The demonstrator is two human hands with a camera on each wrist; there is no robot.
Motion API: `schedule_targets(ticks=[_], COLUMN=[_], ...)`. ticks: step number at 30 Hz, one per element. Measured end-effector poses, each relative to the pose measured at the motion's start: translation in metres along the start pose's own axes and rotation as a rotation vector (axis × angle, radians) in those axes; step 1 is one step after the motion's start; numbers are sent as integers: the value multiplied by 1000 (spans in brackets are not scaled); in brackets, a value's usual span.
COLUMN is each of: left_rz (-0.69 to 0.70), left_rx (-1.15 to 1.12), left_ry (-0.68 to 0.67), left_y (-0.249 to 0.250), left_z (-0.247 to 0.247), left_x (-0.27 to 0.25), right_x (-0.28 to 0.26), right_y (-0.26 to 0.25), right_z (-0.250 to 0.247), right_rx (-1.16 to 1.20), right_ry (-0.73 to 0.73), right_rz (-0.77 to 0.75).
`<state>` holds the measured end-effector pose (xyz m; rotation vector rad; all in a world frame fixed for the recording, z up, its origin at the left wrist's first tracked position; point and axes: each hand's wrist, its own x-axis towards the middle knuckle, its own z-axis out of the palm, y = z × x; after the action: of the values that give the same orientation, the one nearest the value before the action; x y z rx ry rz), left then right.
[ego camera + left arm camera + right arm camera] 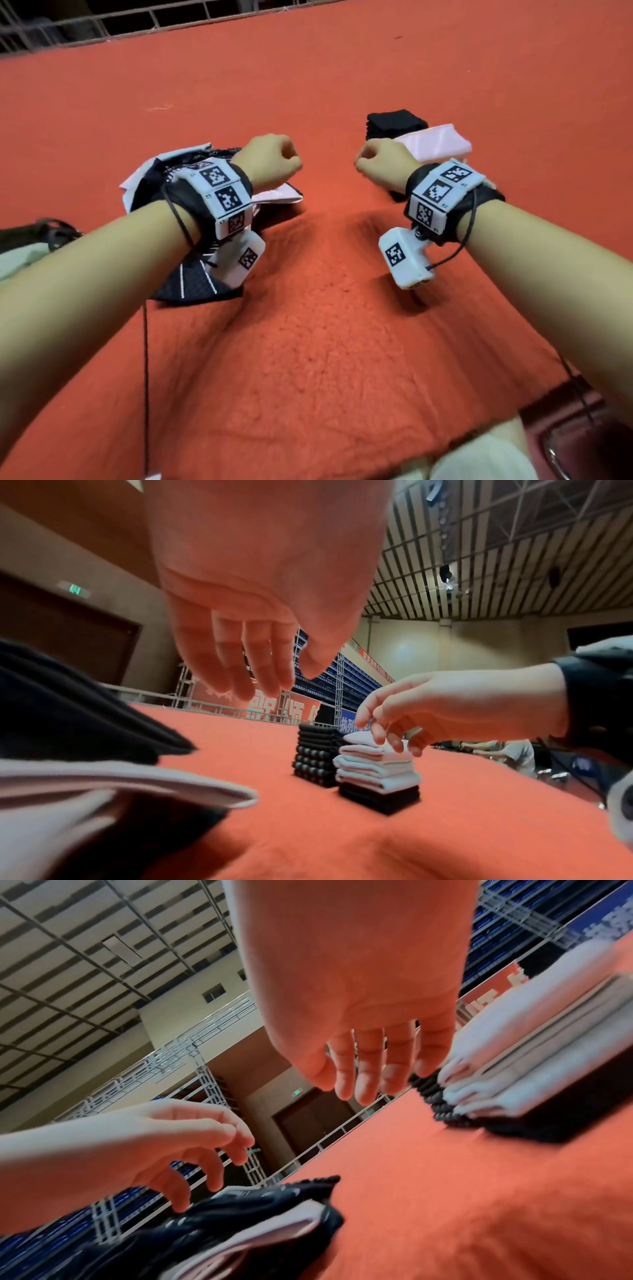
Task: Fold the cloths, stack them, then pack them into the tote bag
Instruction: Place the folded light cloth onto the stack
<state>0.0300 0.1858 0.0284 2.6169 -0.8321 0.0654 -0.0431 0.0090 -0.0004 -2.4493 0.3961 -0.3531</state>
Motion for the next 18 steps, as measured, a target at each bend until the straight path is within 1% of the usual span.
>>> schedule_targets(ticks=[3,6,9,11,14,16,18], left_rz=[-4,-14,4,27,47,53,43], left_rx=[111,147,221,292,365,402,432], left_ry=[9,-5,-27,-7,38,42,40], left_y=[-31,-59,-80,-89,-100,-96,-93], left_z=[-14,-22,-20,-16,-12,-7,-2], left_x=[-17,-32,-43,-47,-46,-41,-35], right_x=[0,8,19,26,33,31,33], right_y=[-26,-46,-55,-57,-60,-58,-60], right_z=[29,59,82,94,109,109,109], right_rx=[-44,-102,-61,75,312,439,526], right_ry=[-97,-186,-240,-256,-216,-128,-78], right_rz=[-8,7,130,222,319,320,277])
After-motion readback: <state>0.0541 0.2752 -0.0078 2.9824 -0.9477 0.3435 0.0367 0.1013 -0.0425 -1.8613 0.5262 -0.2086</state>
